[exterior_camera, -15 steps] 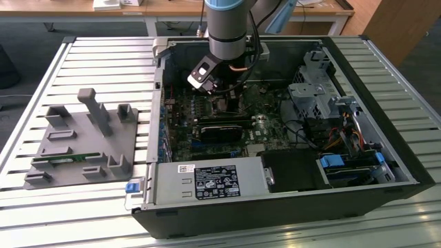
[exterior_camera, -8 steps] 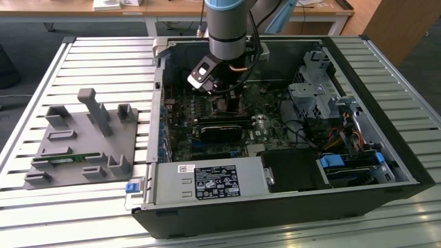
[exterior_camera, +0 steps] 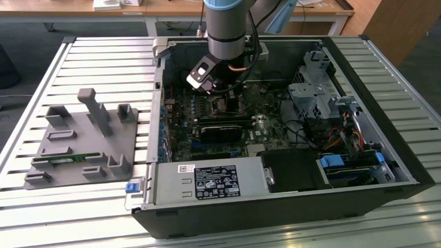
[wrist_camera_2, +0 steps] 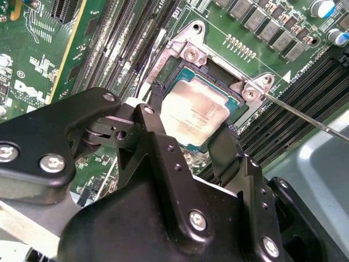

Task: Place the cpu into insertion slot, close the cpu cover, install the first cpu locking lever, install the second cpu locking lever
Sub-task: 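Place the cpu into insertion slot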

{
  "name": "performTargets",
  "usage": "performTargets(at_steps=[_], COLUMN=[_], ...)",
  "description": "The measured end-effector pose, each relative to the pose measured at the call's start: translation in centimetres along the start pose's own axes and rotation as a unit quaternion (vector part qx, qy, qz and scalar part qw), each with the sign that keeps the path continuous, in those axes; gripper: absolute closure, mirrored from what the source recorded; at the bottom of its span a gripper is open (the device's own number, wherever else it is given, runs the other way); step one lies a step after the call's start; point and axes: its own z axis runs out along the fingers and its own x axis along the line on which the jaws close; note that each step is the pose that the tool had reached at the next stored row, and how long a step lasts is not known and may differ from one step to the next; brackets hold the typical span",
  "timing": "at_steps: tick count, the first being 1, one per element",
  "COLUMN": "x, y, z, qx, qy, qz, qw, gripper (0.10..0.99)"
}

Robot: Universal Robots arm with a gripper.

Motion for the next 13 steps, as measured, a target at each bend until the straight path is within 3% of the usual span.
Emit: performTargets(at_steps=[10,13], x=[0.07,0.08], y=[0.00,0.03], z=[0.00,-0.31], qx=[-0.0001,-0.0001], qy=[0.0021,0.0022], qz=[0.000,0.000], qw=[1.0000,1.0000], gripper=[0.478,0.478])
